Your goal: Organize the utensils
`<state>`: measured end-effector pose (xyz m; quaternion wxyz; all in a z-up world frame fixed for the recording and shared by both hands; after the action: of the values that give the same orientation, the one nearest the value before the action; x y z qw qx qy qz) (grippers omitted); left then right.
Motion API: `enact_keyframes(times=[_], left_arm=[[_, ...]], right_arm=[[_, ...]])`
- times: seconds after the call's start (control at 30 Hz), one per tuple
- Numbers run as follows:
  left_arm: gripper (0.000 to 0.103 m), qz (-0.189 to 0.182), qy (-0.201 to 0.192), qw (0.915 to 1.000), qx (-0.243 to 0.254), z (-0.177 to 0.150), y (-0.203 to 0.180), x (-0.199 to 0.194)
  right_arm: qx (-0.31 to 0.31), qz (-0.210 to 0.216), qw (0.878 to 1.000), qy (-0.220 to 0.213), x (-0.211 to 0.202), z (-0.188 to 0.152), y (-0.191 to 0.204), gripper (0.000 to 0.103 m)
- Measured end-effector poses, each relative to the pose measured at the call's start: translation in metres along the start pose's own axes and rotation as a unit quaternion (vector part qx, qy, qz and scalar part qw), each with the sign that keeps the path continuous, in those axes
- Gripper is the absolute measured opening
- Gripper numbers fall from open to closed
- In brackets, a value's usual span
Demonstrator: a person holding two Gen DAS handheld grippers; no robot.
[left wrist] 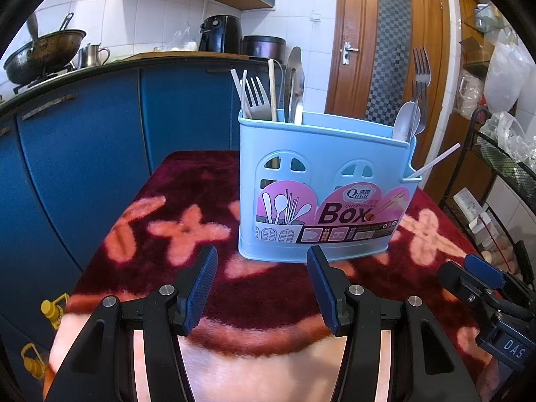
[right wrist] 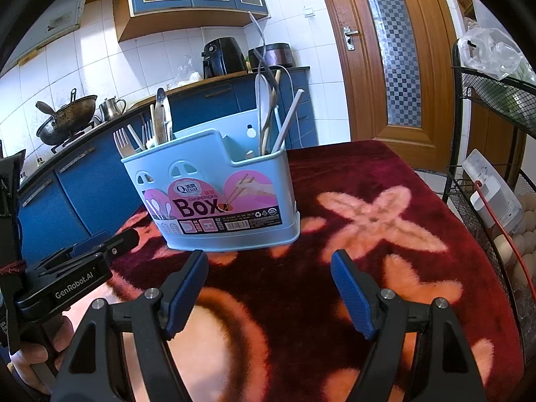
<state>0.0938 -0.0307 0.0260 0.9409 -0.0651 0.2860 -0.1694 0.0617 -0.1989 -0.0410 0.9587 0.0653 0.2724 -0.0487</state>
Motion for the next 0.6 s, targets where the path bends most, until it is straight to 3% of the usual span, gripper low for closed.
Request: enact_keyframes(times=[0.6], left_arm=[[0.057, -0.002, 0.003, 1.0000, 0.000, -0.0001, -0.0023, 0.0005]], right_arm=[[0.001, 0.000, 1.000, 0.001, -0.0002, 0.0000, 0.0001, 0.078]])
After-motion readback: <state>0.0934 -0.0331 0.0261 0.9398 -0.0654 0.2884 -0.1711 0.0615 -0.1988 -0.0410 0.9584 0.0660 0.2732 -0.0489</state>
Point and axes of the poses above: each gripper's, at about its wrist camera, not at the fingertips, and x roughly the way its jaws point, y to its left, z to its top, the point moved 2 cm from there along x, roughly the way its jaws point, and after that the axes turned 15 degrees about -z, right-handed, at the moved point
